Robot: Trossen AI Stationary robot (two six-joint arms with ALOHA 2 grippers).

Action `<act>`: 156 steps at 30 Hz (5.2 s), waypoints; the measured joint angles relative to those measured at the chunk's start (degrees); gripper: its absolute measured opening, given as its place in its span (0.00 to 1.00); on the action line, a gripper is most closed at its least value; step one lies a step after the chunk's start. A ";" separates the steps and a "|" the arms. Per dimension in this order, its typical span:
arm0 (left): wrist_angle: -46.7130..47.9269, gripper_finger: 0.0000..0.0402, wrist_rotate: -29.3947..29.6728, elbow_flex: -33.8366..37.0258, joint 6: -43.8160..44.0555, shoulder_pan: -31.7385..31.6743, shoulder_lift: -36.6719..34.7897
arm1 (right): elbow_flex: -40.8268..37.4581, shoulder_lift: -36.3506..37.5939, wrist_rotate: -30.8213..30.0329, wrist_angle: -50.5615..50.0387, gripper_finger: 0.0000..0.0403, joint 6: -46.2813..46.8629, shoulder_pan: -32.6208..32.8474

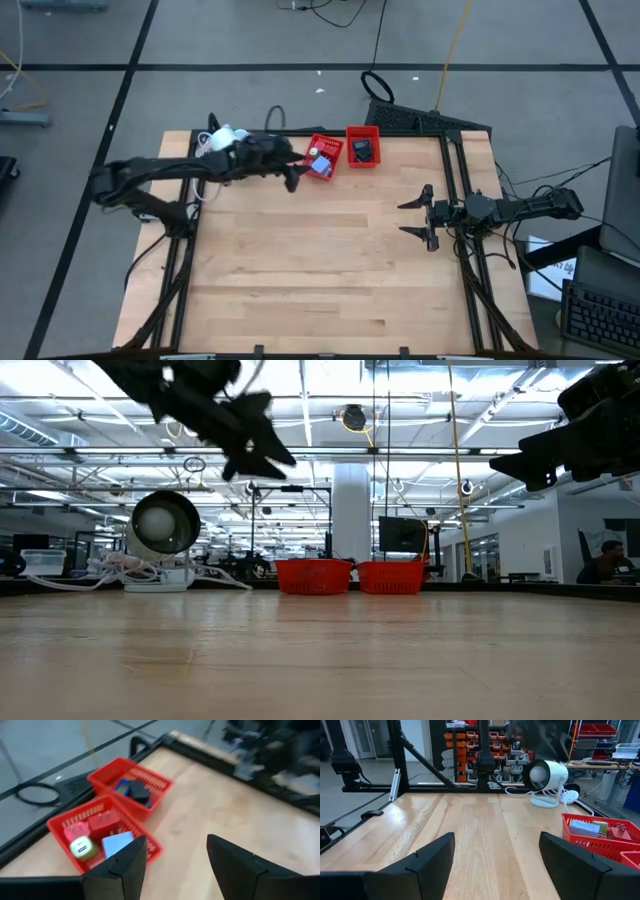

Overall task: Pick & Place Office items
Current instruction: Return to Home Position

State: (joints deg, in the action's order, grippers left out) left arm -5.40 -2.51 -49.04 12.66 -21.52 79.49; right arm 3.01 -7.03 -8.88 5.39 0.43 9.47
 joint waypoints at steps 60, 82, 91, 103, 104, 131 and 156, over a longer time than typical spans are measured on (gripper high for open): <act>13.13 0.52 10.50 39.95 -4.08 22.56 -78.21 | 0.00 -0.01 -0.01 0.00 0.69 0.00 0.00; 3.63 0.52 8.34 48.06 -9.97 22.56 -78.12 | 0.00 0.00 -0.01 0.00 0.69 0.00 0.00; 3.71 0.52 8.38 48.06 -13.87 22.56 -78.12 | 0.00 0.00 0.00 0.00 0.69 0.00 0.00; 3.75 0.52 8.43 48.06 -13.91 22.56 -78.12 | 0.00 0.00 0.01 0.00 0.69 0.00 0.00; 3.75 0.52 8.43 48.06 -13.90 22.56 -78.12 | 0.00 0.00 -0.01 0.00 0.69 0.00 0.00; 3.78 0.52 8.45 48.09 -13.90 22.56 -78.12 | 0.00 -0.02 -0.01 0.00 0.69 0.00 0.00; 3.80 0.52 8.45 48.11 -13.90 22.56 -78.12 | 0.00 0.00 0.01 0.00 0.69 0.00 0.00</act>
State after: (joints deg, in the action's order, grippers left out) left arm -1.61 5.93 -0.93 -1.23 1.04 1.37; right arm 3.01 -7.03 -8.87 5.39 0.43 9.47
